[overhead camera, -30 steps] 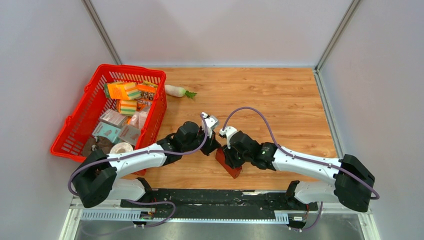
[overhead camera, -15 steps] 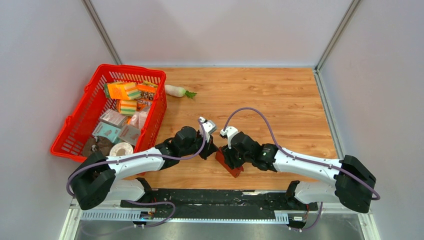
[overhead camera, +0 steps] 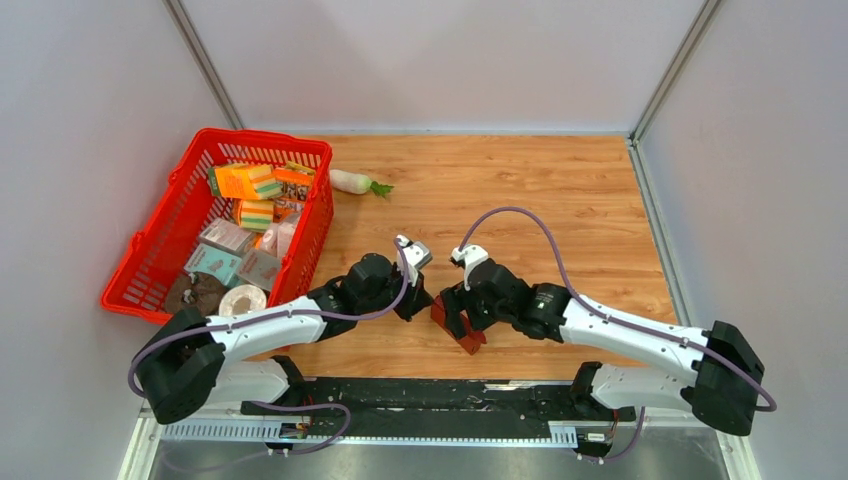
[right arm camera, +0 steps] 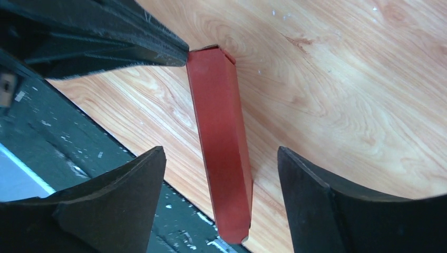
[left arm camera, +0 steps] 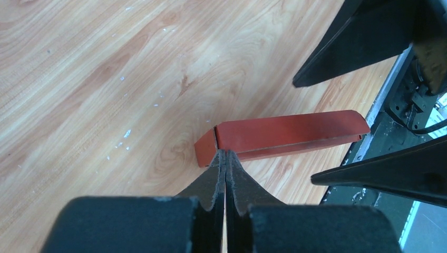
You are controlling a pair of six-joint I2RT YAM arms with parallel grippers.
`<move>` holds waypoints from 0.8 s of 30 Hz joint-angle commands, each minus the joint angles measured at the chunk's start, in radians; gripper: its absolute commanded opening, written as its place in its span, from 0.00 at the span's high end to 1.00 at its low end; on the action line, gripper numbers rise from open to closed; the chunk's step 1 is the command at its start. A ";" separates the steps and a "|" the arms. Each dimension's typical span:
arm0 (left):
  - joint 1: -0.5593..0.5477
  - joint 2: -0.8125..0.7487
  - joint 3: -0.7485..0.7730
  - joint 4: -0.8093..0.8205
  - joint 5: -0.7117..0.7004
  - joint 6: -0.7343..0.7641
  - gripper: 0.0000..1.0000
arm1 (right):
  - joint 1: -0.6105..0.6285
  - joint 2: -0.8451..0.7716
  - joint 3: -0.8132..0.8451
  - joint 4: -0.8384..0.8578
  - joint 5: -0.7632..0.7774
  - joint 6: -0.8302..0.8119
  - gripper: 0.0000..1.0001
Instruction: Fold the paper box
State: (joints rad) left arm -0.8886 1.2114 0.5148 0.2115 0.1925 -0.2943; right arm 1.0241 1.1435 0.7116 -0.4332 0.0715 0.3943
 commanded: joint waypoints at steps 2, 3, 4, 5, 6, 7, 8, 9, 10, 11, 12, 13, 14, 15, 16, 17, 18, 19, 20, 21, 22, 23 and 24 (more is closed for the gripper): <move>-0.001 -0.026 -0.009 -0.075 0.001 -0.023 1.00 | 0.001 -0.077 0.104 -0.185 0.050 0.161 0.18; -0.004 -0.027 -0.003 -0.077 0.005 -0.032 1.00 | 0.007 -0.088 0.103 -0.206 0.051 0.187 0.18; -0.003 -0.029 0.001 -0.077 0.010 -0.039 1.00 | 0.013 -0.112 0.100 -0.244 0.057 0.195 0.18; -0.003 -0.029 0.002 -0.077 0.022 -0.051 0.99 | 0.030 -0.123 0.094 -0.265 0.059 0.205 0.18; -0.001 -0.033 0.011 -0.086 0.027 -0.057 0.99 | 0.036 -0.134 0.089 -0.278 0.059 0.212 0.18; -0.001 -0.036 0.016 -0.093 0.031 -0.062 0.96 | 0.044 -0.158 0.078 -0.283 0.048 0.216 0.18; -0.001 -0.041 0.021 -0.101 0.038 -0.069 0.93 | 0.051 -0.174 0.054 -0.277 0.039 0.219 0.18; -0.001 -0.050 0.025 -0.113 0.035 -0.074 0.86 | 0.053 -0.189 0.037 -0.269 0.031 0.224 0.18; -0.001 -0.058 0.027 -0.116 0.036 -0.080 0.81 | 0.051 -0.211 0.026 -0.253 0.028 0.233 0.18; -0.001 -0.064 0.028 -0.119 0.036 -0.086 0.77 | 0.051 -0.215 0.017 -0.246 0.025 0.236 0.18; -0.001 -0.075 0.036 -0.135 0.029 -0.091 0.68 | 0.051 -0.221 0.002 -0.237 0.022 0.235 0.17; -0.001 -0.079 0.037 -0.141 0.024 -0.092 0.66 | 0.051 -0.225 -0.004 -0.217 0.014 0.233 0.17; -0.001 -0.085 0.045 -0.149 0.028 -0.089 0.64 | 0.051 -0.225 -0.012 -0.210 0.016 0.233 0.17; -0.001 -0.093 0.057 -0.170 0.028 -0.089 0.61 | 0.051 -0.217 -0.015 -0.207 0.019 0.233 0.17; -0.001 -0.096 0.063 -0.181 0.027 -0.088 0.59 | 0.051 -0.211 -0.014 -0.210 0.025 0.235 0.17; -0.001 -0.101 0.070 -0.188 0.028 -0.077 0.57 | 0.051 -0.202 -0.011 -0.216 0.028 0.232 0.17; -0.001 -0.107 0.077 -0.201 0.028 -0.071 0.55 | 0.051 -0.182 -0.006 -0.220 0.033 0.232 0.17; -0.001 -0.110 0.082 -0.205 0.027 -0.065 0.54 | 0.053 -0.177 0.003 -0.231 0.036 0.226 0.18; -0.001 -0.111 0.085 -0.205 0.025 -0.049 0.53 | 0.051 -0.174 0.005 -0.231 0.030 0.216 0.18; -0.001 -0.108 0.090 -0.231 0.024 -0.045 0.53 | 0.051 -0.177 0.006 -0.230 0.022 0.210 0.18; 0.000 -0.107 0.091 -0.233 0.027 -0.040 0.53 | 0.053 -0.185 0.005 -0.222 0.016 0.206 0.18; 0.000 -0.104 0.093 -0.233 0.034 -0.034 0.53 | 0.053 -0.189 0.002 -0.216 0.011 0.204 0.18; 0.000 -0.090 0.103 -0.239 0.038 -0.032 0.53 | 0.053 -0.200 -0.001 -0.210 0.002 0.189 0.18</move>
State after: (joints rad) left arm -0.8883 1.1244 0.5682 0.0090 0.2085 -0.3634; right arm 1.0714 0.9695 0.6998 -0.6754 0.0948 0.6060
